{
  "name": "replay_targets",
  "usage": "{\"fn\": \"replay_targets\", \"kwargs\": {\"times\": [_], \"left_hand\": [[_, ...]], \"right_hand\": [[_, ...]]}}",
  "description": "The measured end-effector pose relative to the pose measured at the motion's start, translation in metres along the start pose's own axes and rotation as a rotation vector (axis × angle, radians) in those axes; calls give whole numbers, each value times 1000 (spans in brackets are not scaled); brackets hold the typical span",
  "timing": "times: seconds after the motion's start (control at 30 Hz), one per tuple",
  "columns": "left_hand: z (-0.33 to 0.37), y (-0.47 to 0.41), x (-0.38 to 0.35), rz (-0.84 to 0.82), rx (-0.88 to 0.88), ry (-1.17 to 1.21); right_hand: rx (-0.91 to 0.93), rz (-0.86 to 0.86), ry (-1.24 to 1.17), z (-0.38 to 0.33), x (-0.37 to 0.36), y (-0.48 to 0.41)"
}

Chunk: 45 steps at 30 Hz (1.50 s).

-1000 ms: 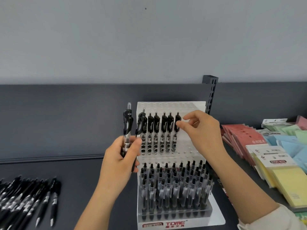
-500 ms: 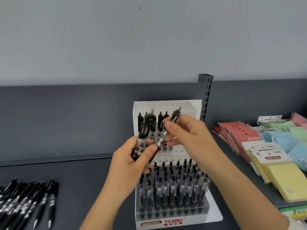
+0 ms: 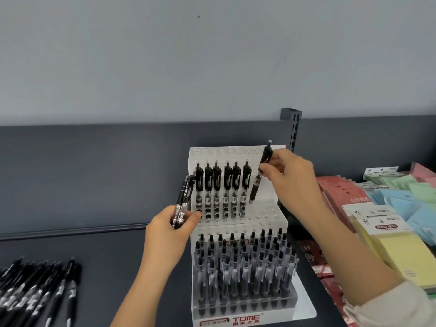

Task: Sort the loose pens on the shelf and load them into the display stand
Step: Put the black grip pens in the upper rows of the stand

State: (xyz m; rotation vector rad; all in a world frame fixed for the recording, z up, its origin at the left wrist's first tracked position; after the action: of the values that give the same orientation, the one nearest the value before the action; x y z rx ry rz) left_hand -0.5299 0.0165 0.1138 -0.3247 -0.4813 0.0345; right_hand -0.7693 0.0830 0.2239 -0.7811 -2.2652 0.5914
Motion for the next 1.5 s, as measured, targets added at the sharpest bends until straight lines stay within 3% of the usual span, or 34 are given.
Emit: {"fn": "replay_targets", "kwargs": {"times": [0.2, 0.5, 0.63, 0.7, 0.87, 1.03, 1.1, 1.27, 1.5], "left_hand": [[-7, -1, -1, 15, 18, 36], [-11, 0, -3, 19, 40, 66], [6, 3, 8, 72, -31, -17], [24, 8, 15, 112, -111, -36], [68, 26, 8, 66, -364, -45], [81, 33, -1, 31, -448, -86], [72, 27, 4, 62, -393, -77], [41, 15, 5, 71, -281, -127], [28, 16, 4, 110, -174, -78]], "right_hand": [[-90, -227, 105, 25, -36, 5], [-89, -141, 113, 31, -29, 9], [-49, -20, 114, 20, -14, 13], [-16, -18, 22, 3, -10, 19], [-97, -350, -307, -32, -45, 47], [-177, -402, -587, -42, -52, 61], [-212, -349, -586, -32, -38, 50], [-125, 95, -345, 3, 40, 9], [-70, 22, -47, 27, 15, -4]]}}
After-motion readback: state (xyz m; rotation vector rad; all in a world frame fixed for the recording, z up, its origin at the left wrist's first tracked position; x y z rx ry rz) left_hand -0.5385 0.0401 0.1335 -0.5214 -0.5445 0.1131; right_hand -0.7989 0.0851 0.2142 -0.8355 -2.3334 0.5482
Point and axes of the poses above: each hand's wrist, its own y-axis away from the middle knuckle, its own x-axis out of the back of the hand, z = x × y, the point moved 9 cm from there along -y, towards the middle knuckle, and after that the axes turned 8 degrees about -y, right-handed, at the moved point
